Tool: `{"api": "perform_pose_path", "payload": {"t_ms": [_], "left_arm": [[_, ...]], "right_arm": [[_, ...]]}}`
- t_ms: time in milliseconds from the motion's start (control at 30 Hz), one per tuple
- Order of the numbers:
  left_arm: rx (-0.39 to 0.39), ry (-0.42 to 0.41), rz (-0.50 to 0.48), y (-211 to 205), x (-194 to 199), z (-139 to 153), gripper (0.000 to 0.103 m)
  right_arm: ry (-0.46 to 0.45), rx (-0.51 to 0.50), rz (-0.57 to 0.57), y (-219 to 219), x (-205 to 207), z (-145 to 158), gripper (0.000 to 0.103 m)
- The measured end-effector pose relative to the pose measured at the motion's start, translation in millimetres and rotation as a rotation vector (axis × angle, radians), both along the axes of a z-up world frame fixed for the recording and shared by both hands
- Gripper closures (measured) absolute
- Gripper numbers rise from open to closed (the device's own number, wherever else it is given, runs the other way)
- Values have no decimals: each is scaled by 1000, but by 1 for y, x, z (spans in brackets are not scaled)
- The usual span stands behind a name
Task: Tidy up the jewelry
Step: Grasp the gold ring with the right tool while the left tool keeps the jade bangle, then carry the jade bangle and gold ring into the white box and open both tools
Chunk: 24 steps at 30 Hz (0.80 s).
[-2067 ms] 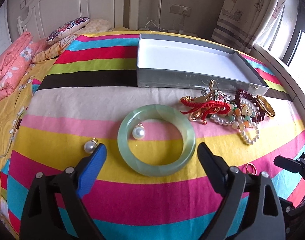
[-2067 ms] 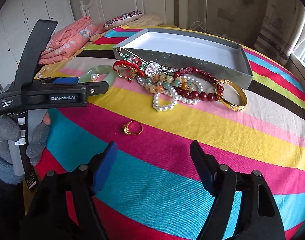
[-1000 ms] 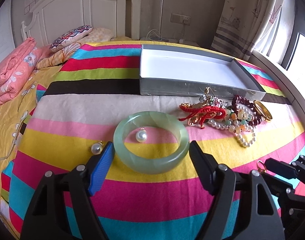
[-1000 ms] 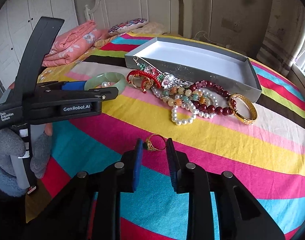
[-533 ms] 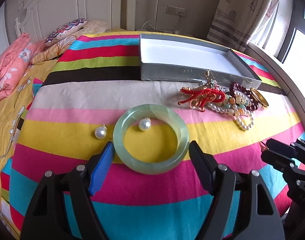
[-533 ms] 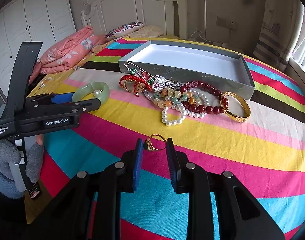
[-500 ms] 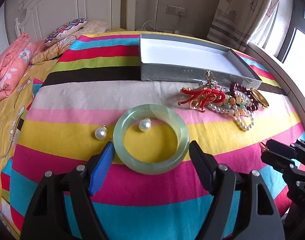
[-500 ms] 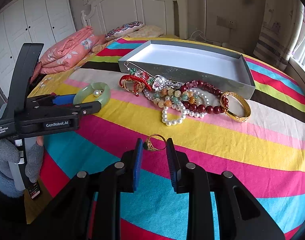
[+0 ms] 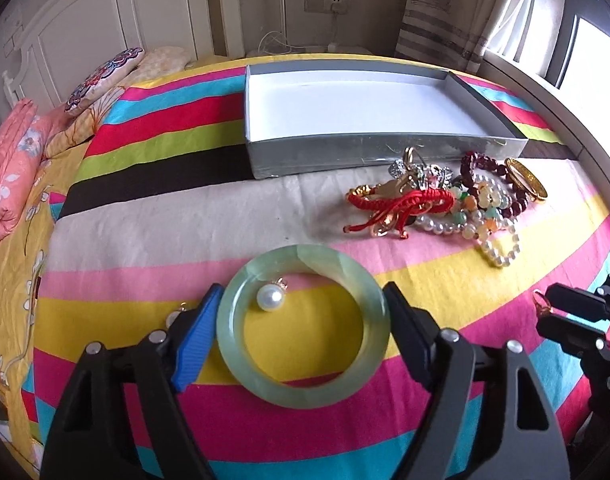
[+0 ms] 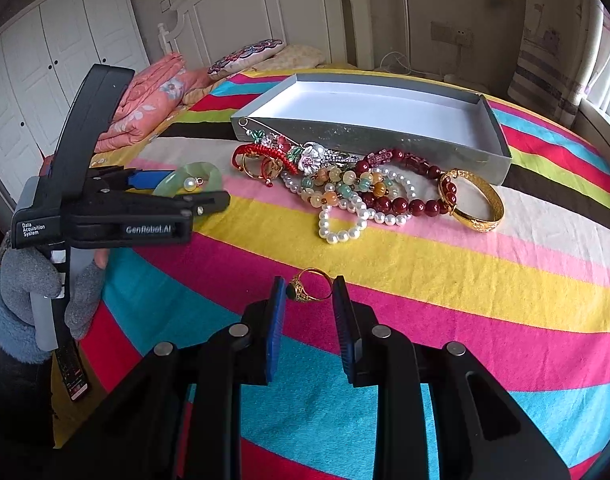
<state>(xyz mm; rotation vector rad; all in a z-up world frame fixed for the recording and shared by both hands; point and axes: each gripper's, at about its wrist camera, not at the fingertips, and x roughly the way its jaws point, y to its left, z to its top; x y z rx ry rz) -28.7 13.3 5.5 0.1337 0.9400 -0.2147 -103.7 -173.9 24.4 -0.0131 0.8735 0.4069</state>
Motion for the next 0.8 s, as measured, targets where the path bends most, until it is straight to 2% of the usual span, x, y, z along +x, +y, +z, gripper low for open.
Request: {"api": "perform_pose_path", "payload": {"t_ms": [200,433,700,800], "left_arm": [[-15,-32,21,6,-16,4,25],[-31,-79,24,10,-23,26,25],[-33,-100,-5,-6,4,54,25],[-64,-96,-14,-10,19,64,25]], "right_arm": [[-11,15,-7,-4,-1,4,77],[-37,15,-18,-8,2,11,77],[-93,6,-45,-17,25,28,77],[-114,0,-55,-20,40,36,77]]}}
